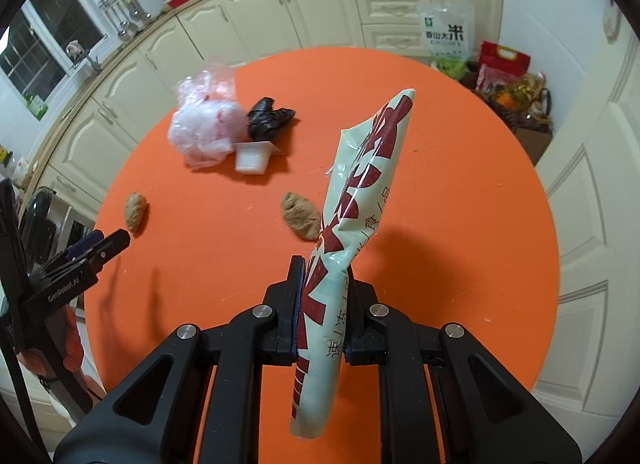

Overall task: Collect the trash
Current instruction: 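Grasp a brown lump with the left tool while the right holds the bag, then carry the brown lump and rice-cracker bag to the blue bin and open both tools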

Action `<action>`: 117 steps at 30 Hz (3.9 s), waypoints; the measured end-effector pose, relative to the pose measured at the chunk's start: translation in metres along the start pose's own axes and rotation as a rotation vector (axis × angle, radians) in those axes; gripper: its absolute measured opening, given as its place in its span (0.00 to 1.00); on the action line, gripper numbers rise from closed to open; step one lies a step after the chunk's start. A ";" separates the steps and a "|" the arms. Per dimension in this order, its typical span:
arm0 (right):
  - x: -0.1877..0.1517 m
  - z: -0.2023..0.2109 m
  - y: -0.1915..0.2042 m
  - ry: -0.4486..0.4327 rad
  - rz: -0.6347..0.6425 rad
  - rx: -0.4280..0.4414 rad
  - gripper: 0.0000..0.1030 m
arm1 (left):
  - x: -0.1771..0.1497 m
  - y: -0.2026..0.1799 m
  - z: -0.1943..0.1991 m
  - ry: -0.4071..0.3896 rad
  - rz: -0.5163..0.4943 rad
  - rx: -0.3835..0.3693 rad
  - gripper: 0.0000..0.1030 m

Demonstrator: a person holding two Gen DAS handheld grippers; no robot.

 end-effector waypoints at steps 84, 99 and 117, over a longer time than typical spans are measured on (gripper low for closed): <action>-0.123 0.229 -0.220 -0.281 -0.275 -0.252 0.14 | -0.106 -0.407 0.140 -0.110 -0.645 -0.316 0.28; -0.129 0.221 -0.269 -0.246 -0.356 -0.242 0.14 | -0.073 -0.499 0.071 0.024 -0.642 -0.220 0.35; -0.107 0.189 -0.248 -0.195 -0.319 -0.168 0.14 | -0.054 -0.462 0.068 -0.002 -0.534 -0.231 0.43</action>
Point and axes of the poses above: each gripper's, at about its wrist camera, not at the fingertips, and z roughly against the way its jaws point, y to its left, x to its top, the point moved 8 cm from there along -z, roughly the way its jaws point, and after that the axes turned 15 degrees about x, right-handed, at the moved point
